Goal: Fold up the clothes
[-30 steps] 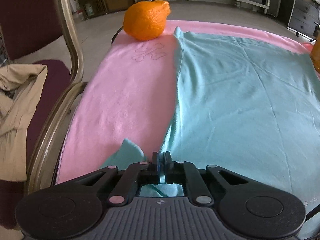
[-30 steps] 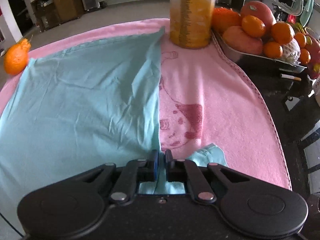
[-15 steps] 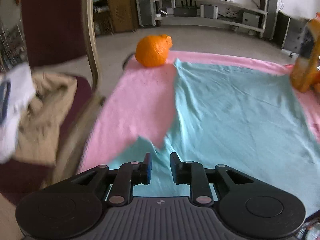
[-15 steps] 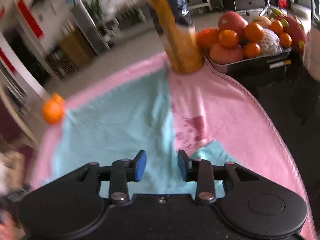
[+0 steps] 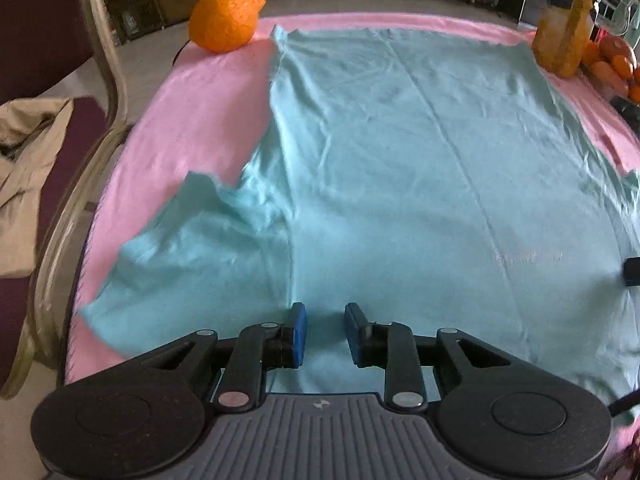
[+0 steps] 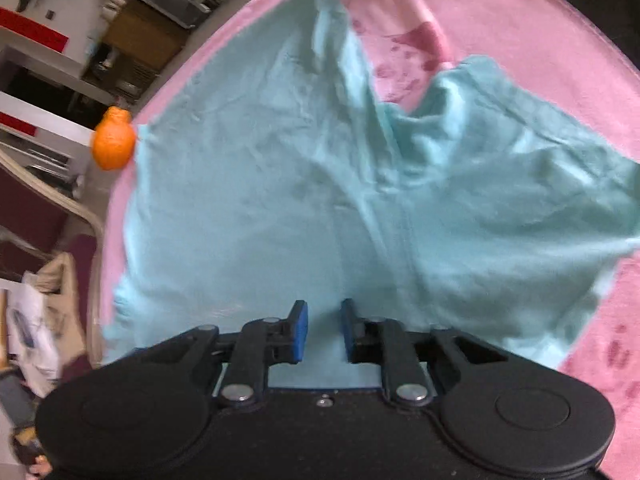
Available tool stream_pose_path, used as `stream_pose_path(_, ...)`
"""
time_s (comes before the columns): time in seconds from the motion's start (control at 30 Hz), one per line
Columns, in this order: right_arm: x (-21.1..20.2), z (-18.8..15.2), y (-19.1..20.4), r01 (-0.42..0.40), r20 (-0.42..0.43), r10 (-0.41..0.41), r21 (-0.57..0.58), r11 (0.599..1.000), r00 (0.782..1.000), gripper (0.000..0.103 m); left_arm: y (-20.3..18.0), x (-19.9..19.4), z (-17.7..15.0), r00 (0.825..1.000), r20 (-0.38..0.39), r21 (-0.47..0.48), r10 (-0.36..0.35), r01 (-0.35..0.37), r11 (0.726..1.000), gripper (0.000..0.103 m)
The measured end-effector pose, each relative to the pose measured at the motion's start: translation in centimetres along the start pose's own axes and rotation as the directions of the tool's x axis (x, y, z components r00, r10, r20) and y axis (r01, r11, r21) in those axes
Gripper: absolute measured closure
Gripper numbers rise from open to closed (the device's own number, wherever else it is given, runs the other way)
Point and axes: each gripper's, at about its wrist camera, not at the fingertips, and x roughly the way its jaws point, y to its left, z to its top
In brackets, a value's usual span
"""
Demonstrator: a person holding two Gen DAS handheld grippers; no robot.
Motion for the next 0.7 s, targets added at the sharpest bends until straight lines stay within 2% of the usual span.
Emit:
stream_pose_path(0.17,-3.5,-2.9,-2.5,0.121,0.061,-0.123,0.033,0.992,0.991,0.092,0.4,-2.5,-4.6,0.999,-0.038,0.008,-0.003,0.004,1.000,0.077)
stream_pose_path(0.23,-4.5,-4.7,-3.5,0.139,0.080,-0.143,0.053,0.989,0.986,0.091,-0.2,-3.7,-6.5,1.000,-0.024,0.030,-0.017,0.018,0.999,0.078)
stream_pose_path(0.3,-5.3,-6.7,-4.1,0.145,0.113,-0.153,0.072,0.987,0.982,0.088,-0.3,-4.9,-7.6,0.999,0.021,0.021,-0.048,0.048,0.999,0.078)
stream_pose_path(0.43,-6.6,-8.8,-3.3,0.105,0.212,-0.110,0.037,0.994,0.971,0.084,0.2,-6.7,-7.5,0.985,0.117,-0.034,-0.129,0.134,0.990,0.078)
stream_pose_path(0.5,-6.5,-9.2,-2.3,0.075,0.225,-0.068,-0.022,0.997,0.972,0.084,-0.4,-6.3,-6.9,0.983,0.139,-0.026,-0.120,0.125,0.992,0.078)
stream_pose_path(0.67,-2.9,-8.7,-1.2,-0.060,0.083,0.065,-0.060,0.996,0.994,0.084,-3.2,-4.0,-6.6,0.993,0.067,0.063,-0.096,0.092,0.994,0.078)
stream_pose_path(0.7,-2.9,-8.8,-1.2,-0.055,0.070,0.059,-0.064,0.996,0.996,0.085,-3.5,-3.9,-6.9,0.995,0.055,0.079,-0.085,0.080,0.994,0.077)
